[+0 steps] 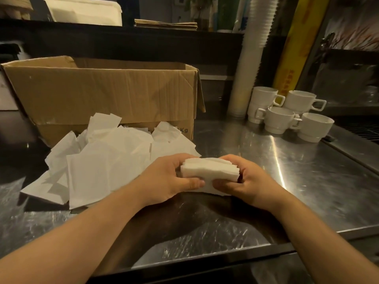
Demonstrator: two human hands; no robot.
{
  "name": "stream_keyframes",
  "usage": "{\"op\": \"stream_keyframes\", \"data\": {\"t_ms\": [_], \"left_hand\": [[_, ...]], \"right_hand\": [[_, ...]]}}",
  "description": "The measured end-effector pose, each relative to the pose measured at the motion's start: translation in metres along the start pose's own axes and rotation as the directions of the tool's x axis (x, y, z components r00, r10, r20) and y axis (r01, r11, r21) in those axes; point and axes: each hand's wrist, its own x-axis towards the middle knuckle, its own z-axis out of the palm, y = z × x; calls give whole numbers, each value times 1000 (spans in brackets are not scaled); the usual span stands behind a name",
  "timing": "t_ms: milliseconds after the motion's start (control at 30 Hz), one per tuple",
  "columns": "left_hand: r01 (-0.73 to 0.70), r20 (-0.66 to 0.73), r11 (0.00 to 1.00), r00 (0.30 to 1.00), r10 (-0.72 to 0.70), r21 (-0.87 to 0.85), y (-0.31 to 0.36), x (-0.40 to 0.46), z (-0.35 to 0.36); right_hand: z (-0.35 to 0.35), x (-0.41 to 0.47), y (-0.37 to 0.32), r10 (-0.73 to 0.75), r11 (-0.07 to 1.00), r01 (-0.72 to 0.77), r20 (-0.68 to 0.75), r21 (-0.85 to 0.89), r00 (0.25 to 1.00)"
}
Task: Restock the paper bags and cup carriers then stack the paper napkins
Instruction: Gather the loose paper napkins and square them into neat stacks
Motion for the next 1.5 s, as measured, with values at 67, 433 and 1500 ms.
{"op": "stream_keyframes", "data": {"t_ms": [67,433,1500], "left_hand": [[-15,18,1000,1000,15,-4,-1,1,1],[43,3,999,999,-43,-33,1,4,1],[38,16,999,999,-38,-32,3,-2,1]], "right_hand": [[2,1,-1,-24,997,25,23,-68,999],[2,3,2,-12,999,15,-75,41,997],[1,-3,-3,-78,987,86,-66,132,995]]}}
